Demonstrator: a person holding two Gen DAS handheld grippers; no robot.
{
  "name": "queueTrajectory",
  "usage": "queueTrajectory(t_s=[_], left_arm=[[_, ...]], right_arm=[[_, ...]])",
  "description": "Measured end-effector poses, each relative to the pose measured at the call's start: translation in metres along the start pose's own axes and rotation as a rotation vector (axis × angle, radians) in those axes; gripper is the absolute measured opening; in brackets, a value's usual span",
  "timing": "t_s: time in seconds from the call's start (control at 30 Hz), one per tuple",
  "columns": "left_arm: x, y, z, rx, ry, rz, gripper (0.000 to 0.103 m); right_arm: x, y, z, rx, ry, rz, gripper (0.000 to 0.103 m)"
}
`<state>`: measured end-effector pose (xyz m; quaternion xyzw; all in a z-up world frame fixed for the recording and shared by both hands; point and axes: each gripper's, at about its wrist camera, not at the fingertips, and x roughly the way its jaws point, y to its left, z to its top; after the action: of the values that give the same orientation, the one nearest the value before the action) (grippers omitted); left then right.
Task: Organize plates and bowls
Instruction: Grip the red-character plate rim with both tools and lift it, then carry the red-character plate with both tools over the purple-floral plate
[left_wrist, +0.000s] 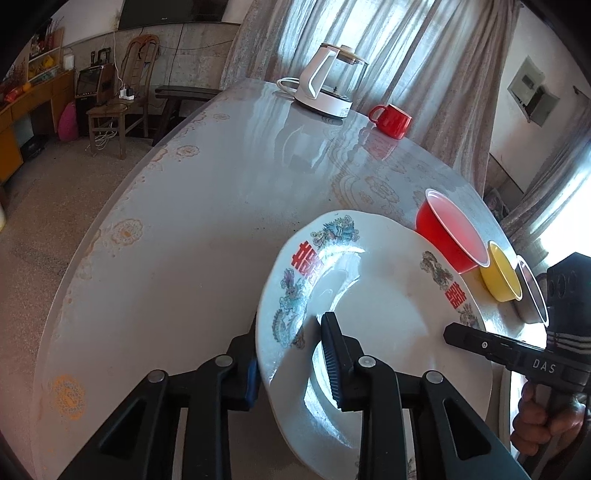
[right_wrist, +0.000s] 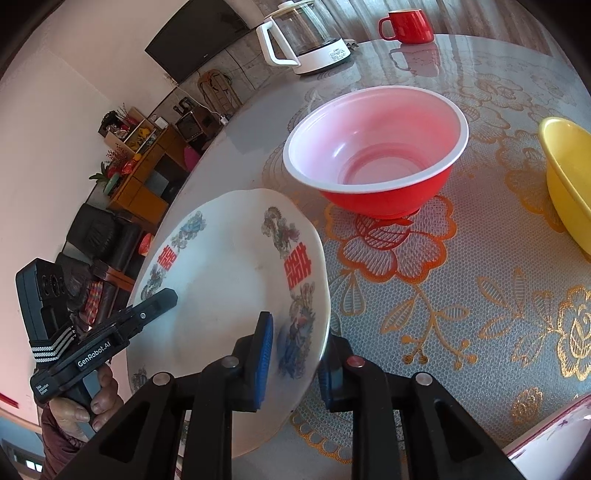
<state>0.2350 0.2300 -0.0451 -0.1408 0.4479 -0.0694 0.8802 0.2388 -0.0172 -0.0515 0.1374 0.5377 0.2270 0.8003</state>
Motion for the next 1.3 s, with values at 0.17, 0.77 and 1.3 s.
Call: queueTrajectory(t_s=[0.17,0.77,1.3], left_arm=[[-0.001,-0.005,-0.003,0.0,-0.009,0.025,0.03],[-0.016,-0.016,-0.023,0.054,-0.003,-0.009,0.027],[-0.027,-0.028,-0.033,0.07,-0.05,-0.046,0.024]], right_arm=[[0.003,0.005,-0.001,-0.013,-0.008,-0.016,0.022],[-0.002,-0.001,0.001,-0.007,0.001,-0.035,0.025],[-0.002,-0.003,-0.006,0.009,0.009,0.014,0.025]])
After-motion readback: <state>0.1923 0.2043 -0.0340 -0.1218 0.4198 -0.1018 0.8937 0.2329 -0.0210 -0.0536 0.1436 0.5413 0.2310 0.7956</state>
